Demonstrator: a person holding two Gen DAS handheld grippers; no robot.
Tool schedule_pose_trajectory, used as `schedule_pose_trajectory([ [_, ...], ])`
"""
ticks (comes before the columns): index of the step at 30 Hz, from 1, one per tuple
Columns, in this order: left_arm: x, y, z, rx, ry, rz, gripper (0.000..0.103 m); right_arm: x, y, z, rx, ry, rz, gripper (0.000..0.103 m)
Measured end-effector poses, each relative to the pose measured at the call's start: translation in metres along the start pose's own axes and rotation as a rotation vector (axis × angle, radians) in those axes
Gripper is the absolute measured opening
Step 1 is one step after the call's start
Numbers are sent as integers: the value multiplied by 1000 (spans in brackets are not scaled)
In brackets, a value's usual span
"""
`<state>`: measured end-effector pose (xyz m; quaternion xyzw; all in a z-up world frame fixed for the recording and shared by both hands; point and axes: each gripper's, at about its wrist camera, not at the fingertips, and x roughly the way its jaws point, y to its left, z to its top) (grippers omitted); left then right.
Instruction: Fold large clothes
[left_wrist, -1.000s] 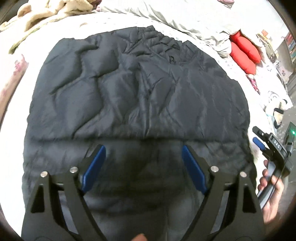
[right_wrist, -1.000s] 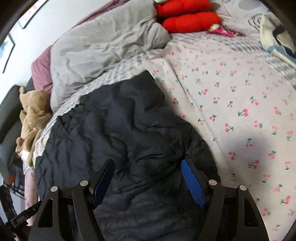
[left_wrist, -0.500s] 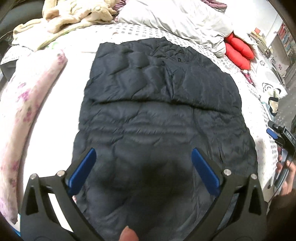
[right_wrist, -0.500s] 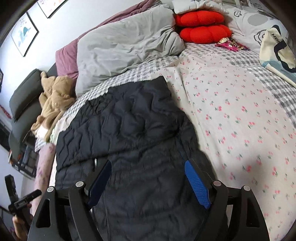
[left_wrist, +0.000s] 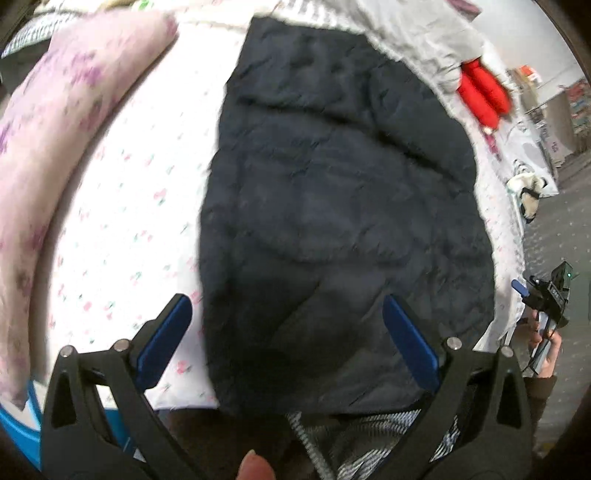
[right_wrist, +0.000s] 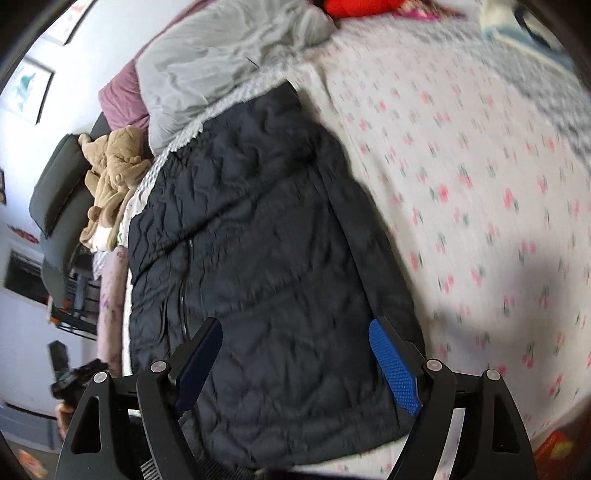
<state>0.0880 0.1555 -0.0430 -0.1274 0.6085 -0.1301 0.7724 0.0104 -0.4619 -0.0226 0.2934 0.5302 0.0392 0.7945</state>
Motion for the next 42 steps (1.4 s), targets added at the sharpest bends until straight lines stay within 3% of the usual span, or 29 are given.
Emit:
schedule_pose_trajectory([
  [2,10,9,-4,-8,64,7,102,1,-15,-8,28,21,-1,83],
  [5,27,19,-11,-44,156,-53,102,6,-32,-18,63,52,-2,83],
  [10,58,31,-16,-107,280,-147,102,24,-48,-37,130,113,95,83],
  [13,73,35,-16,-117,332,-126,102,32,-49,-44,131,113,47,83],
  [21,85,34,-23,-112,377,-108,102,6,-40,-40,38,-33,-80,83],
  [25,90,26,-23,-72,391,-108,102,25,-50,-36,72,37,-97,83],
  [28,92,24,-24,-54,406,-167,101,52,-59,-41,138,116,31,82],
  [31,95,22,-24,-44,422,-208,94,59,-61,-43,166,78,23,79],
  [33,94,20,-24,-28,423,-203,78,55,-59,-42,176,57,6,61],
  [34,93,19,-24,-16,419,-189,71,53,-57,-41,175,51,-12,45],
  [35,92,17,-23,-8,412,-175,56,49,-55,-41,172,45,-17,31],
  [36,90,15,-23,-5,399,-174,40,47,-53,-41,167,40,-11,26],
  [37,88,14,-23,-6,387,-179,34,43,-50,-41,157,27,-2,19],
  [39,80,11,-23,-9,335,-195,16,32,-40,-41,126,-4,5,13],
  [42,62,4,-22,-6,232,-222,10,16,-26,-40,96,-45,49,10],
])
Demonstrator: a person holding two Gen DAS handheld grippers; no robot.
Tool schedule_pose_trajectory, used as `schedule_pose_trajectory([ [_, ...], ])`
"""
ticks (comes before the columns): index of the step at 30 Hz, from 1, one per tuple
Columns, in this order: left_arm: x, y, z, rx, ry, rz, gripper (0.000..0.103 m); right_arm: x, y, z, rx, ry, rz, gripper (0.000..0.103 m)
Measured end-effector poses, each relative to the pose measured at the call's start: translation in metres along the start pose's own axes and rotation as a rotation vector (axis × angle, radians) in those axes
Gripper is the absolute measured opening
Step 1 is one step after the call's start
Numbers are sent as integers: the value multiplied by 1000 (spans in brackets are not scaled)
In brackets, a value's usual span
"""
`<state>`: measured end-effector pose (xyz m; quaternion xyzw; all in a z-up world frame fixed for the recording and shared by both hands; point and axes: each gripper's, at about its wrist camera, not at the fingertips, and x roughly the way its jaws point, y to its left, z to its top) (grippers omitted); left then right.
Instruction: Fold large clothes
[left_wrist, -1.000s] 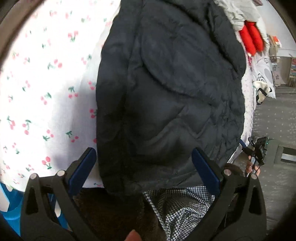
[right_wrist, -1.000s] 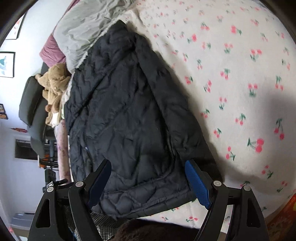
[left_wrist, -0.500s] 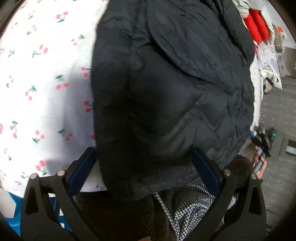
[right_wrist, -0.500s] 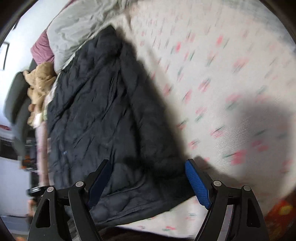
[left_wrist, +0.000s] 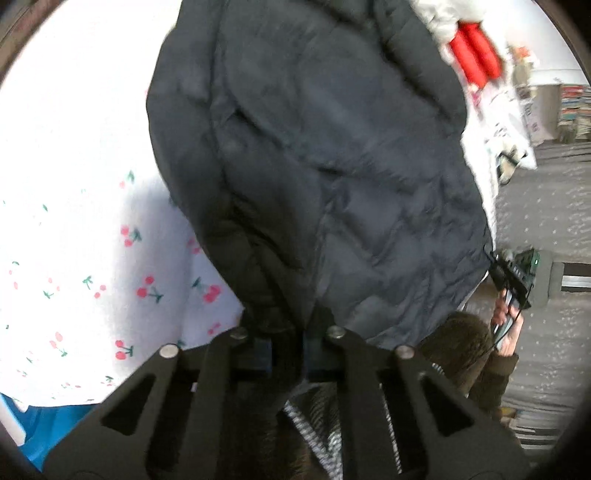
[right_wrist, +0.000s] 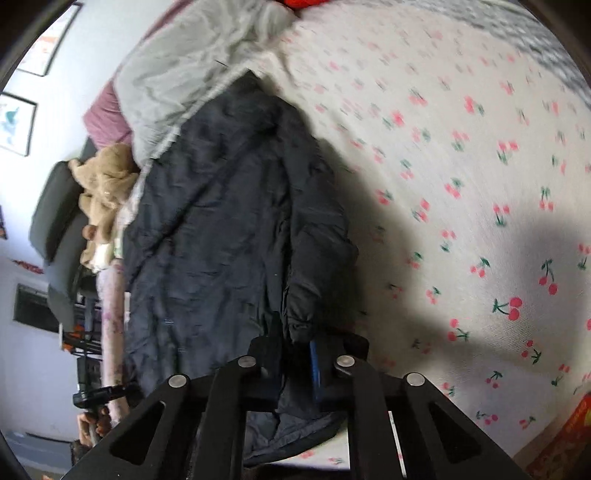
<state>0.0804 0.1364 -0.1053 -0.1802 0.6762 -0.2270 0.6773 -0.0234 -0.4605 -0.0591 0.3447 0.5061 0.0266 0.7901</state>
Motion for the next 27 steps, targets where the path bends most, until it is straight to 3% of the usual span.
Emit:
schedule_pose_trajectory([
  [10,-87,-46,-33,115,-300,-163,8,-74,52,0,-60,-135,247,6],
  [16,-143,-67,-62,189,-440,-238,8,-150,83,-9,-135,-281,382,3],
  [19,-161,-71,-77,207,-488,-250,8,-192,96,-14,-204,-366,334,3],
  [22,-159,-69,-83,207,-497,-193,8,-199,90,-10,-212,-364,244,7],
  [24,-150,-63,-81,187,-484,-163,8,-185,78,-5,-178,-325,161,31],
  [25,-144,-56,-79,164,-468,-157,8,-173,71,-2,-170,-281,136,64],
  [26,-140,-52,-78,144,-455,-159,8,-163,63,0,-159,-248,116,89],
  [27,-134,-44,-75,119,-436,-161,8,-146,51,1,-141,-219,92,89],
])
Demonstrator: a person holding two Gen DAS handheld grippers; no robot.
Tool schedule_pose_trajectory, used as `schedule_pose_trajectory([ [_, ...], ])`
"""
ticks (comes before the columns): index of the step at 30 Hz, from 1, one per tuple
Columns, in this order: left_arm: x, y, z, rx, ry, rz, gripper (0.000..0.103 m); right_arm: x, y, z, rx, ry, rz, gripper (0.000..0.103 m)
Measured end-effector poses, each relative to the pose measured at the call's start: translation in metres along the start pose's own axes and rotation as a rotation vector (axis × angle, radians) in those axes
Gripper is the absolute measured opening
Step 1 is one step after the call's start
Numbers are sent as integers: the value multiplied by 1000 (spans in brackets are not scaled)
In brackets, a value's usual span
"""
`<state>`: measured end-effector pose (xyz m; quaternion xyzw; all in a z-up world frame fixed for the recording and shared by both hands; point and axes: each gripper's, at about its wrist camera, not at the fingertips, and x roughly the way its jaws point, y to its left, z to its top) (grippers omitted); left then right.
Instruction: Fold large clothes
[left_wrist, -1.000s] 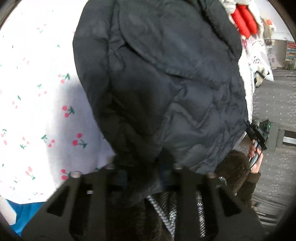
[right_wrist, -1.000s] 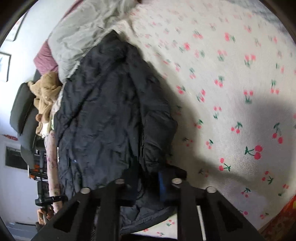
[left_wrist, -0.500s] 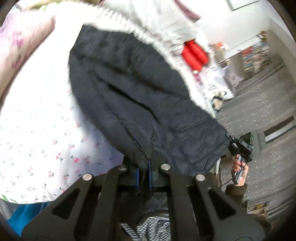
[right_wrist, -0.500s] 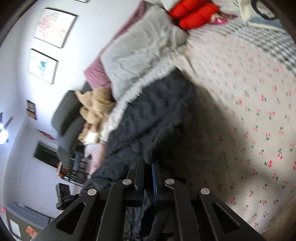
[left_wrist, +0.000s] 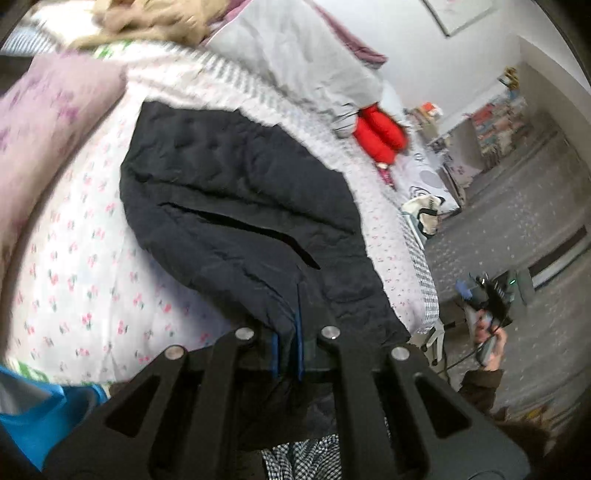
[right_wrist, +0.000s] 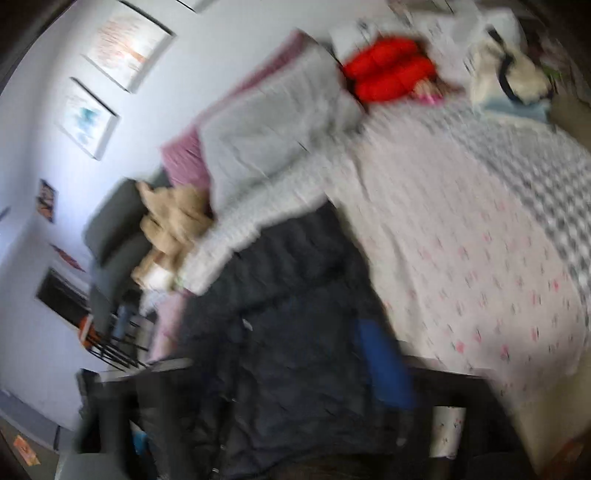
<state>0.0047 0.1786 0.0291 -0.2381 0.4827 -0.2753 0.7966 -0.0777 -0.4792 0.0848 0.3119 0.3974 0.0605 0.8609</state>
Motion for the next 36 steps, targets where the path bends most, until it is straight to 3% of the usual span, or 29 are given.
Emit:
schedule_pose_trajectory([
  [10,2,12,-27,-56,86,45,11,121,-99,-65,210,372,-55,88],
  [12,6,15,-30,-63,120,59,12,133,-104,-76,248,423,-7,84],
  [15,14,22,-39,-85,178,55,13,141,-99,-87,288,460,166,40],
  [16,16,23,-40,-95,184,45,13,141,-99,-90,308,452,223,20],
  [19,19,27,-45,-130,178,4,13,127,-88,-85,310,351,312,11],
  [22,8,21,-43,-130,108,-34,10,103,-66,-74,277,258,398,8],
  [28,-27,5,-44,-118,4,-96,9,48,-18,-61,187,133,458,7],
  [33,-56,7,-47,-155,-65,-144,9,19,7,-56,182,76,434,7],
  [36,-56,14,-30,-203,-116,-136,9,23,4,-35,227,41,395,7],
])
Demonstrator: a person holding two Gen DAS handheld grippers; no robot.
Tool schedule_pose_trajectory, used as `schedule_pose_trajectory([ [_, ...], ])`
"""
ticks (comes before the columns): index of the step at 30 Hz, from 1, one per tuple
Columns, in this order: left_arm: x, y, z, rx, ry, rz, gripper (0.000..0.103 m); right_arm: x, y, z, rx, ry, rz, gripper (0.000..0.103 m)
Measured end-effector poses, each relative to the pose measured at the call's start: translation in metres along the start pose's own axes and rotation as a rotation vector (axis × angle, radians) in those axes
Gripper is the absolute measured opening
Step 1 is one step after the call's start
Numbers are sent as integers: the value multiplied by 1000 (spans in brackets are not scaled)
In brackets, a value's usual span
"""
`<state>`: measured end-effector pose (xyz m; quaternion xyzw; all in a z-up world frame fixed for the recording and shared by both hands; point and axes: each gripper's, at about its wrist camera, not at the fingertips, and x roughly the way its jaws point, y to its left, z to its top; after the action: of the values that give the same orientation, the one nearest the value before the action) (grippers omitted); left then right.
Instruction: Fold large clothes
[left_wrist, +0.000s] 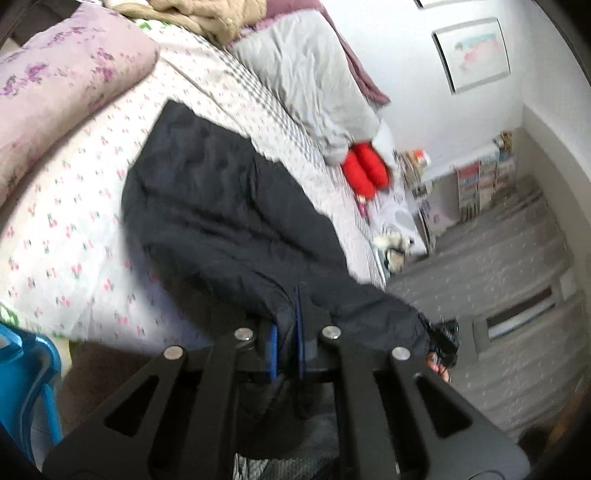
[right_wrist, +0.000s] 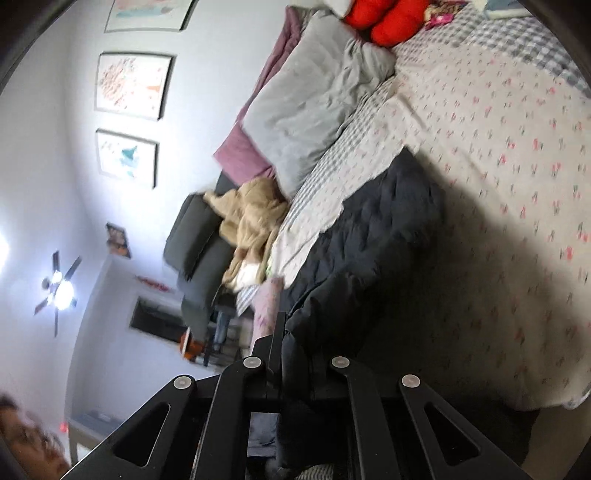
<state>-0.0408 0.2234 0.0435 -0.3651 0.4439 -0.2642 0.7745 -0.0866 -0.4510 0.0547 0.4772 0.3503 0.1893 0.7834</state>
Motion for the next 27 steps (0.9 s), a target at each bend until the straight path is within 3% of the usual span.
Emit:
schedule_pose_trajectory([
  [3,12,10,31,-56,-55,2,9,17,-8,38,55,-45,-40,8],
  [8,54,23,97,-118,-145,89,9,74,-29,99,152,-110,-82,9],
  [13,107,46,146,-176,-187,242,10,136,-55,141,211,-164,-215,12],
  [16,142,69,158,-219,-170,329,12,169,-80,152,246,-147,-260,15],
  [18,159,81,159,-226,-157,372,20,187,-100,152,258,-134,-290,21],
  [23,179,97,155,-204,-121,427,28,210,-126,151,288,-43,-345,27],
  [24,177,94,155,-195,-122,424,31,207,-122,152,269,-43,-348,30],
  [25,171,89,155,-178,-131,417,34,203,-115,152,243,-43,-353,48],
  [26,165,84,153,-163,-144,410,45,197,-104,152,207,-48,-359,74],
  [27,158,78,151,-148,-160,409,62,193,-96,152,179,-64,-363,81],
])
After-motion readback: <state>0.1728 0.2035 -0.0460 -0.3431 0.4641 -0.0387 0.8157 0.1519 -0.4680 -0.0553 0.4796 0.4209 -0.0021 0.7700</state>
